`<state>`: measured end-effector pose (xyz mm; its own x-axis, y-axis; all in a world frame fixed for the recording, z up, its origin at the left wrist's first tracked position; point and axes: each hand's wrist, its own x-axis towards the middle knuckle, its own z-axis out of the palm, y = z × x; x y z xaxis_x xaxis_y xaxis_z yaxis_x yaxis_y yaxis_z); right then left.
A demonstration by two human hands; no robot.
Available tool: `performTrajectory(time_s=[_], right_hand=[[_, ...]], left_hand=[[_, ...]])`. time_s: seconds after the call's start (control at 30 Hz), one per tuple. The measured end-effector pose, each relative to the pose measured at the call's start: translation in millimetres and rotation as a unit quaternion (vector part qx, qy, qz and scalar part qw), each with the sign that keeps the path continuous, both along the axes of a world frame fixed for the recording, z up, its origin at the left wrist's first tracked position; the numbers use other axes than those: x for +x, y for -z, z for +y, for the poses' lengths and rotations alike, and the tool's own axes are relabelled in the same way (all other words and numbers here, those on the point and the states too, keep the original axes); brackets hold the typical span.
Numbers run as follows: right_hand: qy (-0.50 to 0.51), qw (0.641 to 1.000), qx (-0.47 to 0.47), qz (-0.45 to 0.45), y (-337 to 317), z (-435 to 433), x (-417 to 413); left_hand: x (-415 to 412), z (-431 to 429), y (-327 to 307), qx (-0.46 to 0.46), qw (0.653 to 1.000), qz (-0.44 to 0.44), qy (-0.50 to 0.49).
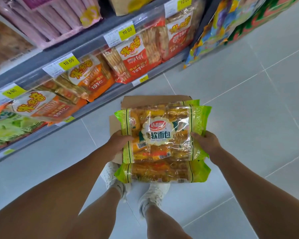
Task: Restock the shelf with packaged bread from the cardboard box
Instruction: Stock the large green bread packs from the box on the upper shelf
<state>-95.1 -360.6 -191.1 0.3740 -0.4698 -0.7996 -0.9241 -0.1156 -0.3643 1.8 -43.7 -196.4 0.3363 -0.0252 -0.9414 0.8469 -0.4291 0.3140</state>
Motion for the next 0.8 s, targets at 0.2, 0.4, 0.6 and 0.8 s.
performTrajectory(time_s=[0.2,0.4,0.6,0.8], right_hand=[[0.006,1.000,0.006,-0.016,-32,8,0],[0.026,0.999,0.011,-0.045,-87,10,13],[0.014,0.996,-0.001,-0.082,-174,8,33],[0.012,0.990,-0.001,-0.143,-299,0,57]], left_hand=[[2,0,-30,-0.009,0.999,-0.023,0.039],[20,-4,-82,-0.005,0.996,-0.067,0.062],[46,-5,-168,-0.016,0.990,-0.112,0.079],[60,-1,-293,-0.030,0.975,-0.203,0.090]])
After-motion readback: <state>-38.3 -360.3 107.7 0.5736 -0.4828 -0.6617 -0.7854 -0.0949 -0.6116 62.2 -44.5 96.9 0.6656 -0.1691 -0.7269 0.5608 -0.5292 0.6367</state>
